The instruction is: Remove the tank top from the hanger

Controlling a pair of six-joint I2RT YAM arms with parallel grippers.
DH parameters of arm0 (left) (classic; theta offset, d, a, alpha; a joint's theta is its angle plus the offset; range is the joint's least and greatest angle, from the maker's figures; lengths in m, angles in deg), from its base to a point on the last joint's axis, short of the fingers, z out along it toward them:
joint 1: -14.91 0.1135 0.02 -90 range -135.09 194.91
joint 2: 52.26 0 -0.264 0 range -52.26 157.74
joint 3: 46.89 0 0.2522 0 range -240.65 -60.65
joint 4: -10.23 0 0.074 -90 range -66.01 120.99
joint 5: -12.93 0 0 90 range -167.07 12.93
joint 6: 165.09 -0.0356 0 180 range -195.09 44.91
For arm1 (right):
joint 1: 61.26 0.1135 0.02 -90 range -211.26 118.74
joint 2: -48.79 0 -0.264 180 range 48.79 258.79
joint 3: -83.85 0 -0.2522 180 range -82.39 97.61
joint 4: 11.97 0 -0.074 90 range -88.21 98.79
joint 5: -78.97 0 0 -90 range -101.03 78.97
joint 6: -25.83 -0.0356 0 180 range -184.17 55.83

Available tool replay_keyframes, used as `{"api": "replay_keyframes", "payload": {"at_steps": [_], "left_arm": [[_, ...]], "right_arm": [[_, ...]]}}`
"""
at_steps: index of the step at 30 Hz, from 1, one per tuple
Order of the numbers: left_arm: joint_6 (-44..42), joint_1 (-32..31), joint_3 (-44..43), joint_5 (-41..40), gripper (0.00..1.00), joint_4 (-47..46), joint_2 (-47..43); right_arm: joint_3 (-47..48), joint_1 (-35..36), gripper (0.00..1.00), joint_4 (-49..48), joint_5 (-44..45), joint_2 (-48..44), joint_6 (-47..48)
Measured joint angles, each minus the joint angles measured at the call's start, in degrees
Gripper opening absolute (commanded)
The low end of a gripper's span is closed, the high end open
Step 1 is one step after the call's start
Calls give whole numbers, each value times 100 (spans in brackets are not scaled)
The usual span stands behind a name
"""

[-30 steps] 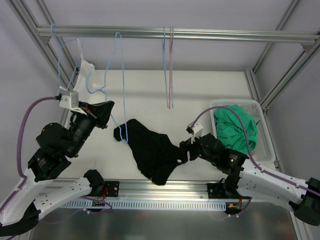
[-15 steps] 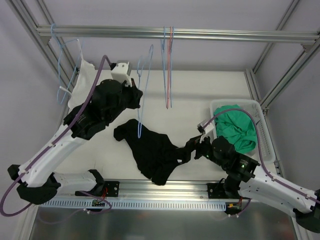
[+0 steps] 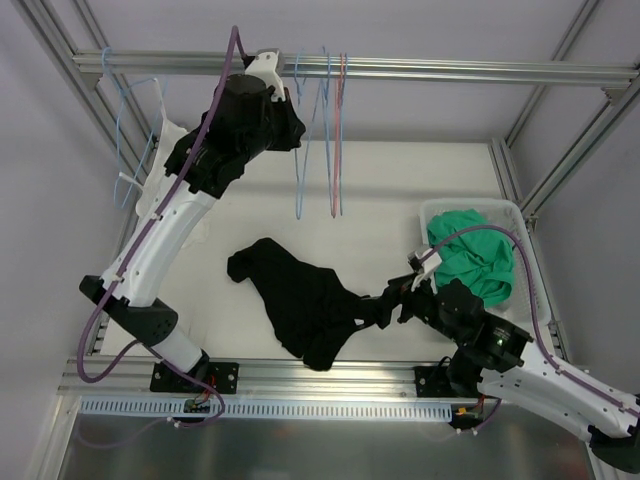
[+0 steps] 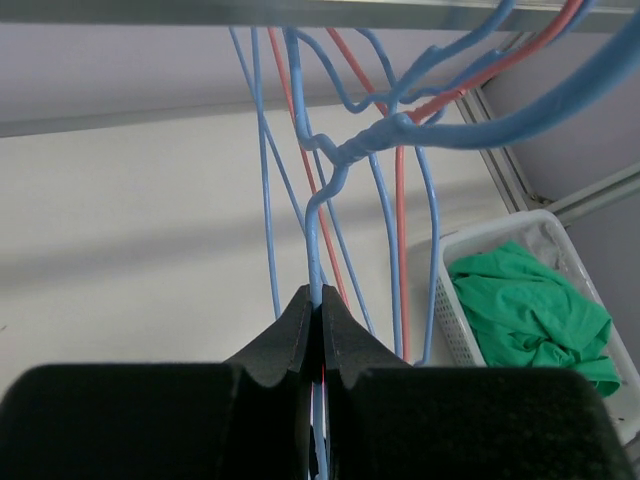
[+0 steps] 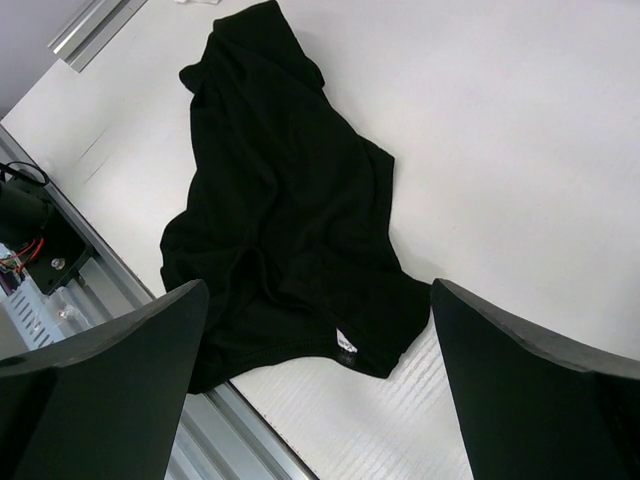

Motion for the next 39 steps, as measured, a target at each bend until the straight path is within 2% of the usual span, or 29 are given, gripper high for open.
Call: {"api": "replay_keyframes", "payload": {"at_steps": [6, 16, 29, 39], "left_arm": [[-4, 208, -549, 219, 0, 186, 629], [-7, 321, -852, 413, 0, 251, 1143], [-175, 358, -678, 367, 0, 118, 1165], [-177, 356, -435, 94, 0, 254, 608]], "right_arm": [[0, 0, 100, 129, 15, -57, 0], [0, 0, 100, 166, 17, 48, -2], [0, 0, 100, 157, 13, 323, -26], [-2, 0, 100, 48, -4, 450, -50]]}}
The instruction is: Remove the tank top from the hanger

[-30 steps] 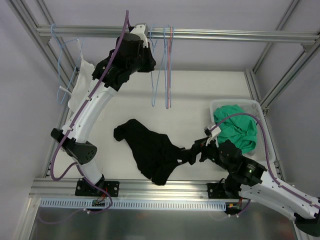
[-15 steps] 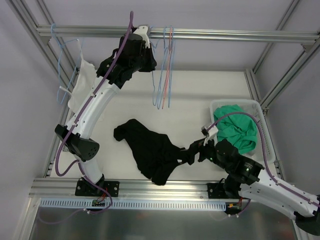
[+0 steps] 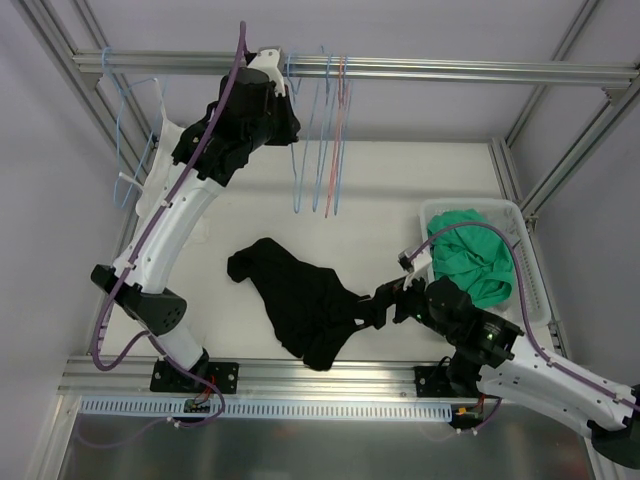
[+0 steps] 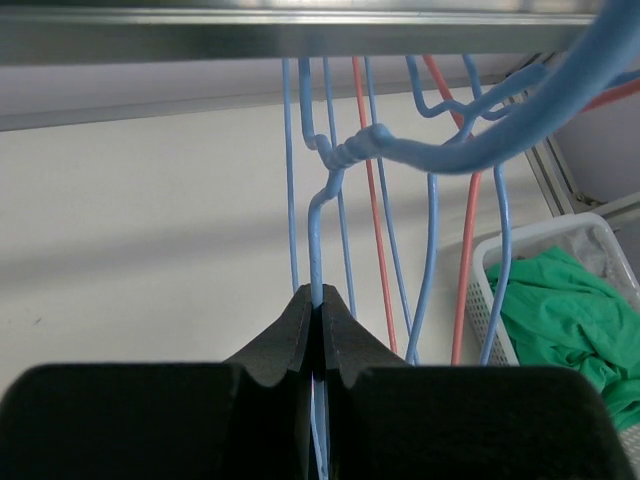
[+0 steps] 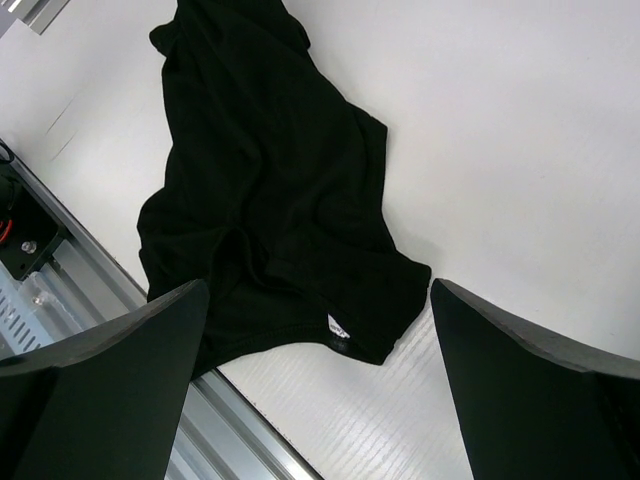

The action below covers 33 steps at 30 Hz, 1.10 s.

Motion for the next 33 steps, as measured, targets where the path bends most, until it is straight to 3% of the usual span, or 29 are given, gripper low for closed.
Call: {"api": "replay_keyframes", "payload": {"at_steps": [19, 33], "left_arm": [[-282, 2, -90, 378, 0, -256, 531], [-326, -9, -984, 457, 0, 107, 874]], "right_arm": [[-98, 0, 100, -146, -42, -96, -79], [-98, 0, 100, -149, -42, 35, -103]]}}
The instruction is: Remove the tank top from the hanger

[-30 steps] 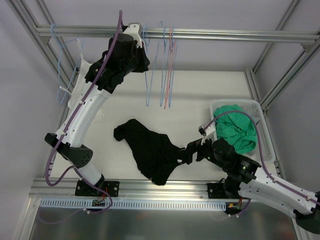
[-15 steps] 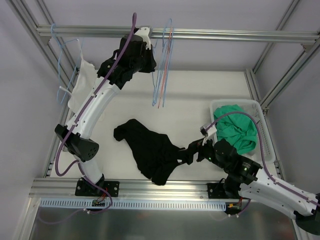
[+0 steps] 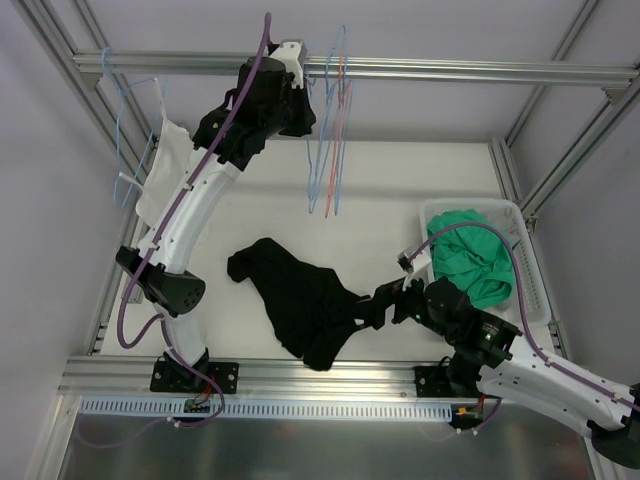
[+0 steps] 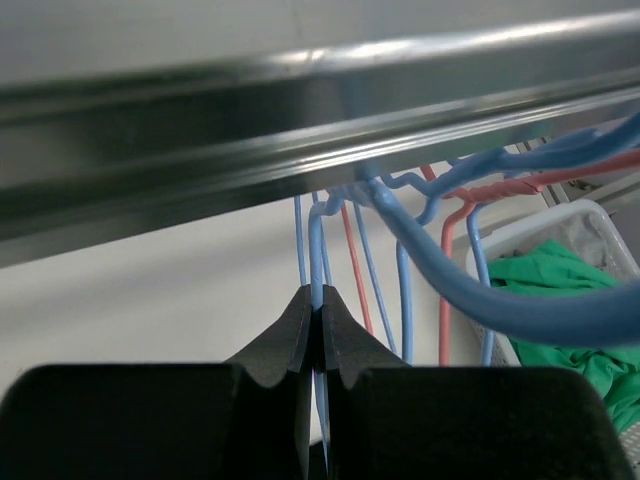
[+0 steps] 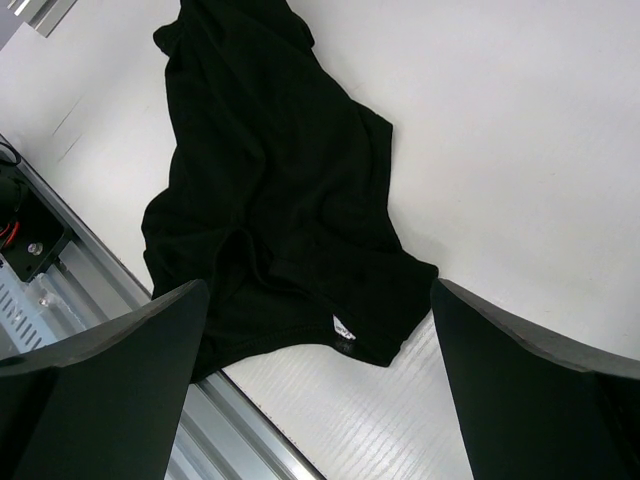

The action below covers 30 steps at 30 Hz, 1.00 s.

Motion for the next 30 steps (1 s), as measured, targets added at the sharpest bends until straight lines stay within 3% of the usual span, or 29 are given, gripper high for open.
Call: {"api": "replay_keyframes", "payload": {"at_steps": [21, 23, 25, 30], "left_arm": [[-105, -7, -175, -63, 1, -153, 435], [-103, -7, -175, -63, 16, -151, 433], [-96, -13, -175, -66, 19, -151, 426], [-81, -70, -212, -111, 36, -61, 422]], "right_arm": [[-74, 0, 99, 2, -70, -267, -44], [-74, 0, 99, 0, -90, -245, -44], [-74, 0, 99, 2, -107, -214, -44], [-74, 0, 99, 0, -111, -205, -46]]}}
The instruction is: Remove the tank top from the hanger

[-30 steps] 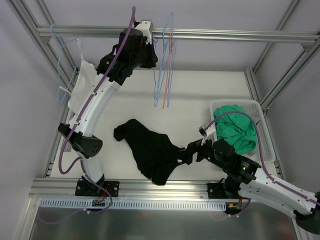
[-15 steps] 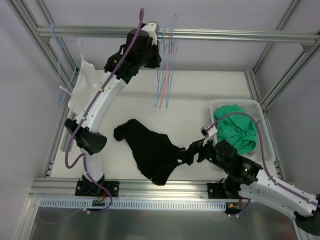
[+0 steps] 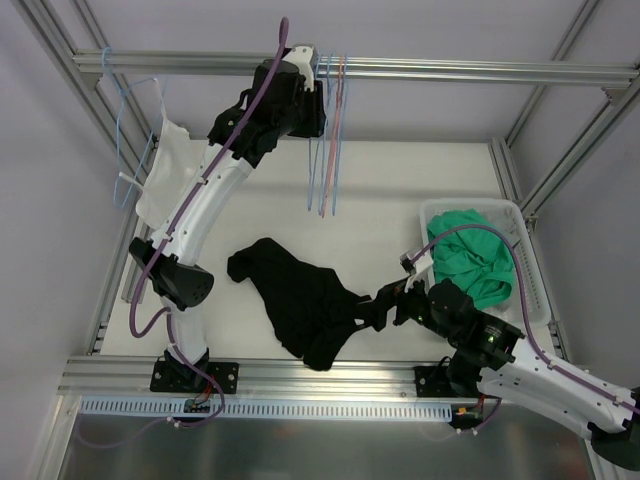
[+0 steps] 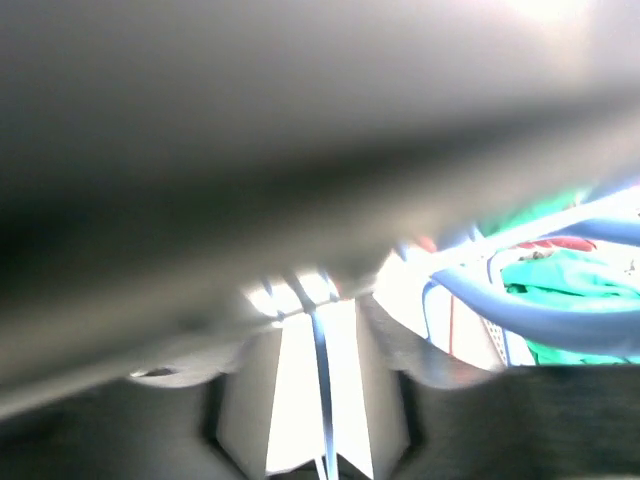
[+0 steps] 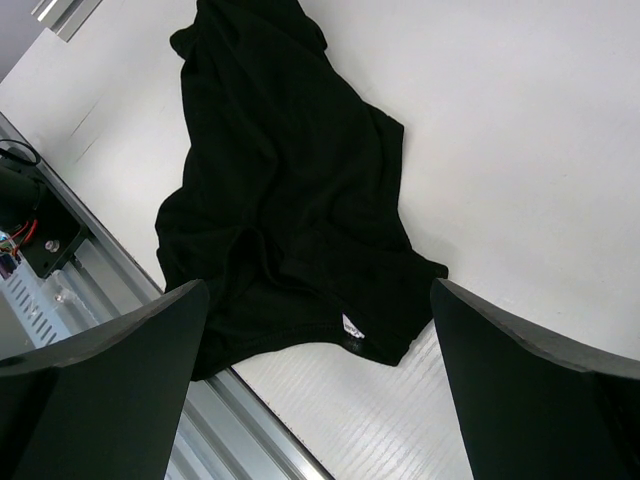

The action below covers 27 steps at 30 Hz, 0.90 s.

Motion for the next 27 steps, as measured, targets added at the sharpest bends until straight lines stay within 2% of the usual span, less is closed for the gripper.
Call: {"api": "replay_keyframes", "payload": {"at_steps": [5, 7, 9, 10, 12, 13, 20, 27], "left_arm": [[9, -13, -4, -44, 46, 70, -26], [15, -13, 0, -48, 54, 87, -44], [35, -22, 33, -63, 65, 111, -94], [46, -26, 90, -90, 76, 127, -151], [66, -52, 186, -179, 82, 179, -280], [81, -76, 232, -208, 97, 190, -341], [107, -164, 616, -262, 99, 243, -1185], [129, -199, 1716, -352, 99, 122, -2691]], "right_arm": [[0, 0, 99, 0, -11, -4, -24], [0, 0, 99, 0, -26, -15, -35], [0, 0, 99, 0, -35, -31, -39], [0, 0, 99, 0, -39, -35, -39], [-2, 0, 100, 0, -39, -35, -39], [-4, 0, 100, 0, -39, -35, -39], [-9, 0, 100, -133, -136, 179, -24], [109, -2, 100, -409, -614, 1121, 229]]}}
